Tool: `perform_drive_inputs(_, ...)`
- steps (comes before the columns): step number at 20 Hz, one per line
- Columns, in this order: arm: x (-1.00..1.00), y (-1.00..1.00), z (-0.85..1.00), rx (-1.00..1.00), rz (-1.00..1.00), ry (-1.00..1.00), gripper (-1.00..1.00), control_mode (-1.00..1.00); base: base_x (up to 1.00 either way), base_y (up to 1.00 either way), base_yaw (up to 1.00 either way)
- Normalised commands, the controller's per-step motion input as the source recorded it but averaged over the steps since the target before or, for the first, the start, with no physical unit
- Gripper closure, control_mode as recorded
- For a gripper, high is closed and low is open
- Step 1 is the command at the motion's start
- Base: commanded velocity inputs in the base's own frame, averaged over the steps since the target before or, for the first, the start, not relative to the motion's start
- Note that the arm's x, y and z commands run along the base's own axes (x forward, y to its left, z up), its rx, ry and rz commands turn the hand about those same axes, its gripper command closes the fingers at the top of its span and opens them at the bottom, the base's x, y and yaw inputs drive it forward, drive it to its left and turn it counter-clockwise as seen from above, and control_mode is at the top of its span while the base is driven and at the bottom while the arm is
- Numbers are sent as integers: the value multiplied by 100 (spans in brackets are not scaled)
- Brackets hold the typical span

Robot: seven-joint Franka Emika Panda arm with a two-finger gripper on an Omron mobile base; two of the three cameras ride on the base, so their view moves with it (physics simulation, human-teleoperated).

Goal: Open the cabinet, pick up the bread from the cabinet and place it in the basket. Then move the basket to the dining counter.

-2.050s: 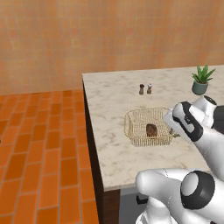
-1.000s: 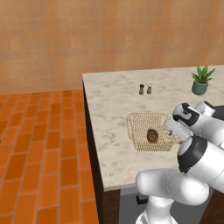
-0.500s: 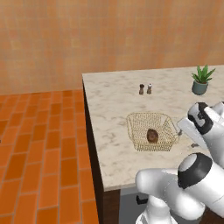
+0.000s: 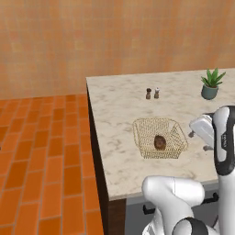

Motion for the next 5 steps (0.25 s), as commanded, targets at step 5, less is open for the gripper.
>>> perform_drive_inputs(5,-71,100,94,-14,14,-13,-100,-100,0,0,0)
